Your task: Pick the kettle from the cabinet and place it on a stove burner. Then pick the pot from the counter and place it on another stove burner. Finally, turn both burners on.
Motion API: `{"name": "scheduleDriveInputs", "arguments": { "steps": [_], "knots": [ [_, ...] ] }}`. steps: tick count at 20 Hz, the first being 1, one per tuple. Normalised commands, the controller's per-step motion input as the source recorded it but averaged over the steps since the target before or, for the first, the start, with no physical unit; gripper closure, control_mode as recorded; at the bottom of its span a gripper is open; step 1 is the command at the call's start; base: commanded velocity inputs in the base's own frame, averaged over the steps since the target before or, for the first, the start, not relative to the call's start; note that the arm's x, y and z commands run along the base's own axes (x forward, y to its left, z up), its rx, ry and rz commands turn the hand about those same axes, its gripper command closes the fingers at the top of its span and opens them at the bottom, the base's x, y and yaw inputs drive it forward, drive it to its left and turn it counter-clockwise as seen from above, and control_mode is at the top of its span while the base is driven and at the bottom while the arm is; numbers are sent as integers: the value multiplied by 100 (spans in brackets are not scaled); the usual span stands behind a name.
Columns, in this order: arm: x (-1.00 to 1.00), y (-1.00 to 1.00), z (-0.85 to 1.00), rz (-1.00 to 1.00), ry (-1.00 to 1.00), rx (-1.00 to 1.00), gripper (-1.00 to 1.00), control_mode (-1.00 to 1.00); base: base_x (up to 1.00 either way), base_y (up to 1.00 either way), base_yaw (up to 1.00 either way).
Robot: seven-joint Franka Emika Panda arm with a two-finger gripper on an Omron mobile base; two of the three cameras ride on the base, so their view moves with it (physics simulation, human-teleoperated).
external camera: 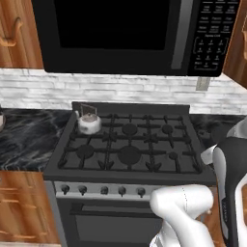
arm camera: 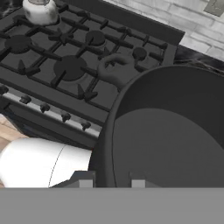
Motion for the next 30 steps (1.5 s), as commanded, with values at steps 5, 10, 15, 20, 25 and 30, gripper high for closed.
{"name": "scheduleDriveInputs", "arguments": {
  "steps": [5, 10, 15, 20, 25, 30],
  "knots": [
    [0, 0, 0, 0, 0, 0, 100, 100, 0, 24, 12],
    [0, 0, 0, 0, 0, 0, 100, 100, 13, 0, 6],
    [0, 0, 0, 0, 0, 0, 100, 100, 32, 0, 4],
    [0, 0, 0, 0, 0, 0, 100, 100, 37, 15, 6],
    [0, 0, 0, 0, 0, 0, 100, 100, 50, 45, 13],
    [0, 0, 0, 0, 0, 0, 100, 100, -17, 57, 16]
  ]
}}
